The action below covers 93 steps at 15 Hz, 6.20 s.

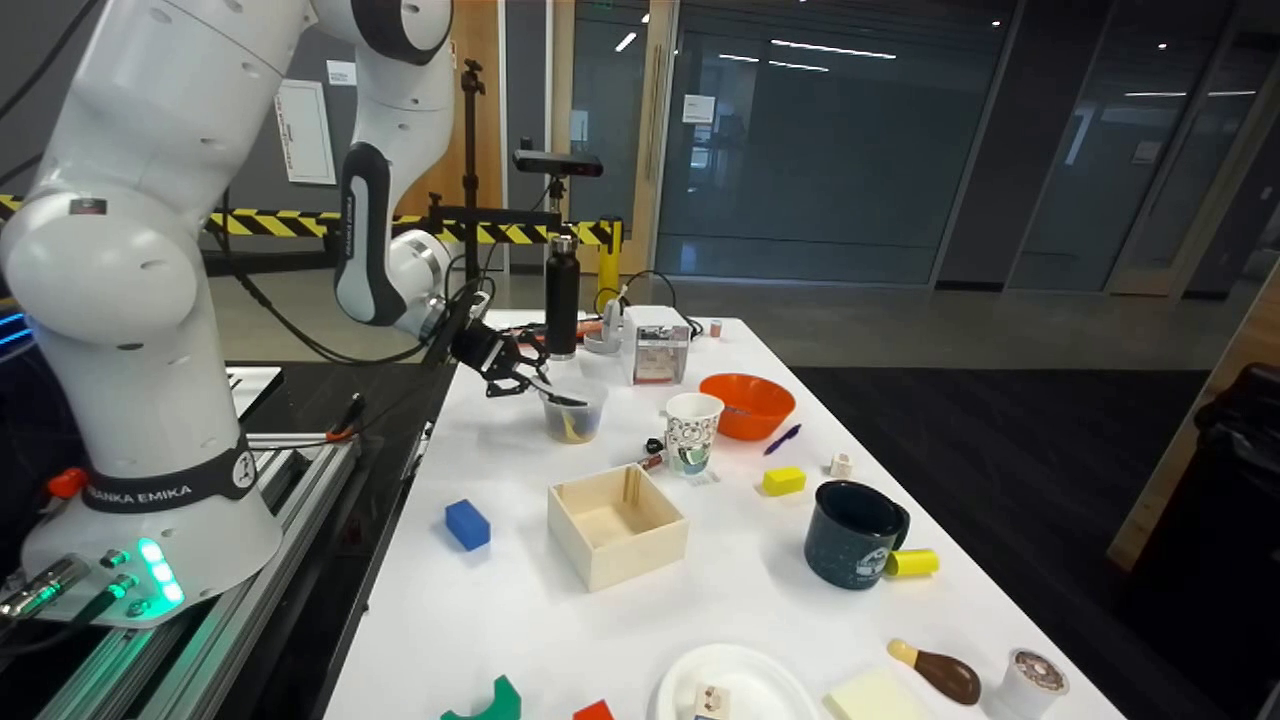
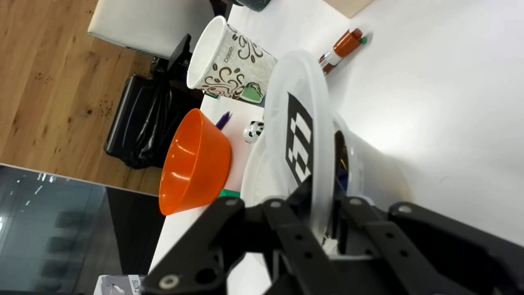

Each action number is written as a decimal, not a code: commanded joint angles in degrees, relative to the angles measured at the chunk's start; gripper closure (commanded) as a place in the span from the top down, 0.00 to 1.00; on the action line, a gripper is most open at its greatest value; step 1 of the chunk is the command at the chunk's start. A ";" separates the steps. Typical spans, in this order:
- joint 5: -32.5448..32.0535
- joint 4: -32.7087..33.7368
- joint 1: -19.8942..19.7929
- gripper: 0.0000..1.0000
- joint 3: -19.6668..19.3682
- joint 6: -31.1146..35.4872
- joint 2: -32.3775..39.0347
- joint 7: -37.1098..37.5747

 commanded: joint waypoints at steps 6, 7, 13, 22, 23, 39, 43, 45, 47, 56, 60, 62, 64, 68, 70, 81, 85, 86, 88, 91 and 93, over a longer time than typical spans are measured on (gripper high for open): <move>0.19 0.33 0.62 0.06 -0.42 -0.25 0.13 -0.02; 0.19 0.34 0.65 0.06 -0.43 -0.25 0.14 -0.02; 0.19 0.34 0.70 0.06 -0.44 -0.25 0.16 -0.02; -0.18 0.47 0.64 0.39 -0.46 0.04 0.12 -0.72; -0.34 0.64 0.65 0.44 -0.62 -0.05 0.20 -1.34; -2.71 1.98 -0.55 1.00 -5.08 0.65 1.21 -14.03; -5.02 2.10 -0.56 1.00 -5.26 0.74 0.96 -14.94; -5.72 2.23 -0.67 1.00 -5.28 0.72 0.64 -16.08; -6.74 2.59 -0.87 1.00 -5.35 0.80 0.16 -17.90; -9.36 5.99 -1.11 0.65 -5.98 1.13 0.09 -24.52; -9.63 6.75 -1.20 0.95 -6.20 1.39 -0.15 -26.03; -9.28 6.73 -1.38 1.00 -6.17 1.47 -0.33 -26.22; -8.68 6.52 -1.69 1.00 -6.09 1.30 -0.81 -26.70; -8.09 6.05 -2.42 1.00 -5.79 0.92 -2.91 -27.82; -7.81 6.14 -2.66 1.00 -5.75 0.89 -3.76 -28.77; -7.20 5.31 -3.34 1.00 -4.66 3.41 -7.99 -28.77; -4.97 4.01 -2.61 1.00 -2.26 3.99 -14.55 -29.64; -3.77 4.06 -2.19 1.00 -1.44 3.72 -16.25 -30.16; -0.05 4.73 -2.04 1.00 0.11 3.30 -18.78 -31.19; 5.42 5.27 -3.71 1.00 0.77 6.62 -22.01 -33.52; 6.58 4.84 -5.33 1.00 -0.74 11.04 -24.13 -34.92</move>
